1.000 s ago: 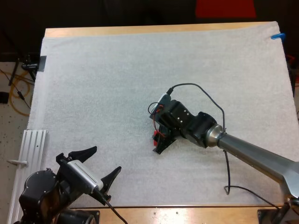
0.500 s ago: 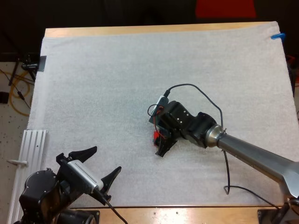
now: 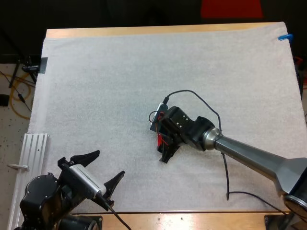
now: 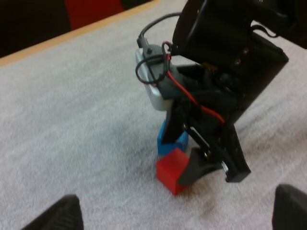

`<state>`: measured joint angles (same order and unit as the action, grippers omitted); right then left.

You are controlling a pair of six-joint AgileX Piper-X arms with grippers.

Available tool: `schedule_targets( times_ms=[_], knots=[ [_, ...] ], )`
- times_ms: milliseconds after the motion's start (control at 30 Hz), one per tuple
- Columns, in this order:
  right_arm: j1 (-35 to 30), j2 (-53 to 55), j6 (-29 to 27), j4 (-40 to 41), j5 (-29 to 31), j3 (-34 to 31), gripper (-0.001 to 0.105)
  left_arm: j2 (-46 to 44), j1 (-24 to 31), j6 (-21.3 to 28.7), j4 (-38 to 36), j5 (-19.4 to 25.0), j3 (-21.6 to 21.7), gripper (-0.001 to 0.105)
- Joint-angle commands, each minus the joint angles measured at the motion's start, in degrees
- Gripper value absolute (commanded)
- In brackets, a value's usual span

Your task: Stack red cube on blue cube

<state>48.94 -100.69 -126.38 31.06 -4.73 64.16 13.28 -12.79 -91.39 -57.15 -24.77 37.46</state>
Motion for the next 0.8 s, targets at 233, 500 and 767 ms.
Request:
schedule_targets(
  times_ms=[233,500,767],
  knots=[
    [-0.1,-2.9,-2.1,-0.4,-0.7,0.5,0.063,0.0,-0.2,0.0,0.5,0.1,0.0,0.076],
    [-0.1,-3.2,-2.1,-0.3,-0.7,0.5,0.025,0.0,-0.2,0.0,0.5,0.1,0.0,0.076],
    [-0.1,-1.4,-2.1,1.8,-0.1,0.7,0.018,0.0,-0.2,0.0,0.5,0.1,0.0,0.076]
  ],
)
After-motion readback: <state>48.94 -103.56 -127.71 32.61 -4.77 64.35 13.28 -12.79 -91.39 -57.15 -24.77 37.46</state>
